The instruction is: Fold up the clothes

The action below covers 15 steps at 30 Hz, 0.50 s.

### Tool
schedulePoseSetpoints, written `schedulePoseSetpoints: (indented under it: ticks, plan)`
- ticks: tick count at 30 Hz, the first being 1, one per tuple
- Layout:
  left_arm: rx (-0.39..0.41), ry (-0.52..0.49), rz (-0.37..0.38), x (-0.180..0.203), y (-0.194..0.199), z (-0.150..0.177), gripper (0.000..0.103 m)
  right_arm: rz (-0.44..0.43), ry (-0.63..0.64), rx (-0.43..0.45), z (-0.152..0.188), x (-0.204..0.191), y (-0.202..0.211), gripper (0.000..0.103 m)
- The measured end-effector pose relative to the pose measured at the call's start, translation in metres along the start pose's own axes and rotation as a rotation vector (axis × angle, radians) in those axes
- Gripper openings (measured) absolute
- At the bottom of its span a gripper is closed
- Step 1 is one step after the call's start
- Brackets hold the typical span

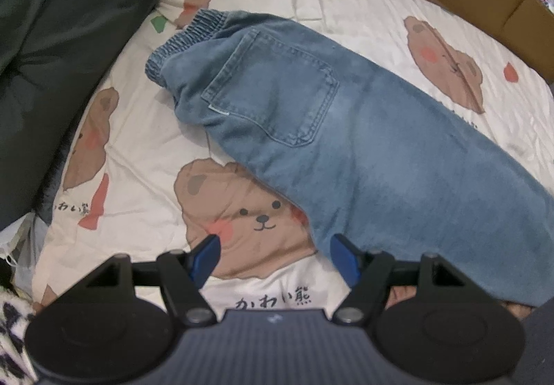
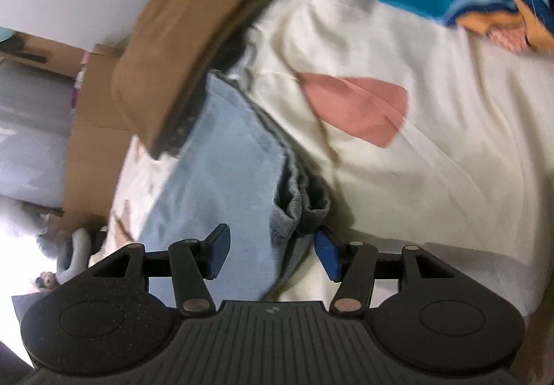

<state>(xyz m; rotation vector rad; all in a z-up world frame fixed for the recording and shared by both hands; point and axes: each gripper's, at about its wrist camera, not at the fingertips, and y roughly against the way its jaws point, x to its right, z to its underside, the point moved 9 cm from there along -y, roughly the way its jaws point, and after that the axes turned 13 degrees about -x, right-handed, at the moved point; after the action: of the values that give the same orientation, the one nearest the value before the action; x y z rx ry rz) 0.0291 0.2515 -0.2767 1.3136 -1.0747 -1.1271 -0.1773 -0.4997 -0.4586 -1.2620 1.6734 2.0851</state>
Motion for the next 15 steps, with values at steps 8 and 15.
schedulePoseSetpoints:
  ticks: [8, 15]
  plan:
    - [0.003, 0.003, 0.000, 0.003, 0.000, -0.003, 0.073, -0.072, -0.086, 0.048, -0.011, 0.003, -0.006, 0.058]
    - [-0.006, 0.001, 0.000, 0.006, -0.005, -0.002, 0.073, -0.168, 0.027, 0.001, -0.010, -0.028, 0.004, 0.058]
